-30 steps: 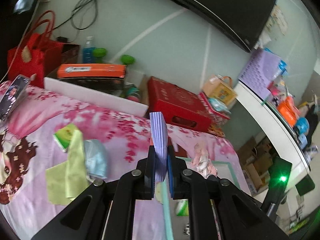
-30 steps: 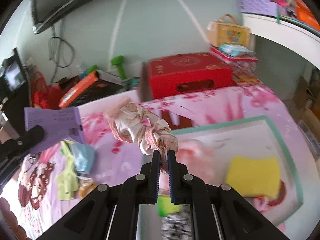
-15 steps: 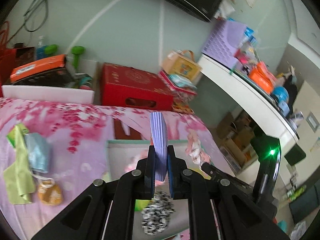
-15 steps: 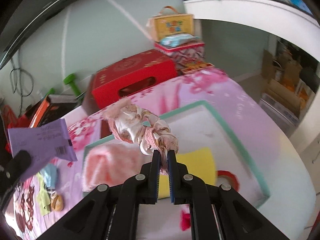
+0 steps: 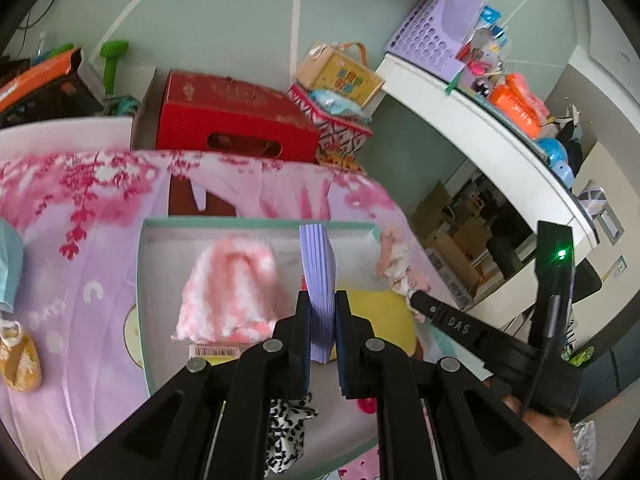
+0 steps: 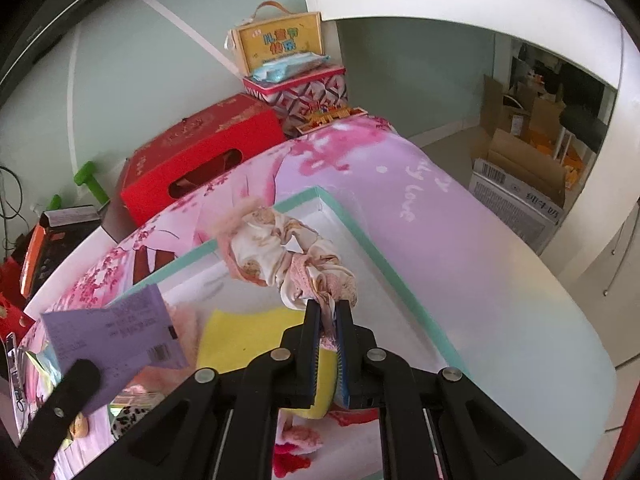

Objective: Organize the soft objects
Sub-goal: 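Carry the scrunchie and lavender packet over the tray, then release the scrunchie and packet into the tray by opening both tools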

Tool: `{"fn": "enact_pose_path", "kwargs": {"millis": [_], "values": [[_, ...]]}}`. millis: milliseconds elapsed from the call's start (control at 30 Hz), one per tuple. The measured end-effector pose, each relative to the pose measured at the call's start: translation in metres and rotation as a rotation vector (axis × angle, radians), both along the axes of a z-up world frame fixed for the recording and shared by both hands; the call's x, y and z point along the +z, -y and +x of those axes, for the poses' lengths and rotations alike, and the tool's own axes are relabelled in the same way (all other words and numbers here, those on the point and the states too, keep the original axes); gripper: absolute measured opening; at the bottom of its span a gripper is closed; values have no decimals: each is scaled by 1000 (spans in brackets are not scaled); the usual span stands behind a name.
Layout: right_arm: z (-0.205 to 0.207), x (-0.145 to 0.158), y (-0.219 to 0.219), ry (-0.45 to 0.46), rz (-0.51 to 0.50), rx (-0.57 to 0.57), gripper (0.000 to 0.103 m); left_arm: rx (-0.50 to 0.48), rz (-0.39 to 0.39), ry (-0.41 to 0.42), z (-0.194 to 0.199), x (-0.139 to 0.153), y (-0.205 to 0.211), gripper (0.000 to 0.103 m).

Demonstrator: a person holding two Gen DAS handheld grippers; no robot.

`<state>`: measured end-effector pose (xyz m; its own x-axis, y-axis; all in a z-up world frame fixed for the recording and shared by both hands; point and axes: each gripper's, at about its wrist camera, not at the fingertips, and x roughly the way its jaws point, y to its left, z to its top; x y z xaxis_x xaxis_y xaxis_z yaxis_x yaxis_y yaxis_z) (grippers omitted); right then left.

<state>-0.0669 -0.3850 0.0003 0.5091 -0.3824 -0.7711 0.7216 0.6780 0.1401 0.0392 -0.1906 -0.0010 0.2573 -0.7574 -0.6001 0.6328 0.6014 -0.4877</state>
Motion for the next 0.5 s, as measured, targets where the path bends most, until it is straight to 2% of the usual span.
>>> {"fn": "enact_pose_path", "kwargs": {"millis": [100,233,367,500], "values": [[2,-4,2,-11,6,-3,9,15,43,-23,3,-10,2,11],[4,-5,2,-16,7,-8,12,18,61,-40,3,-12,1,19],[5,-5,0,-25,3,-10,13,26,88,-17,2,-5,-1,35],[3,-3,0,-28,2,-18,32,50,118,16,2,4,-5,45]]}}
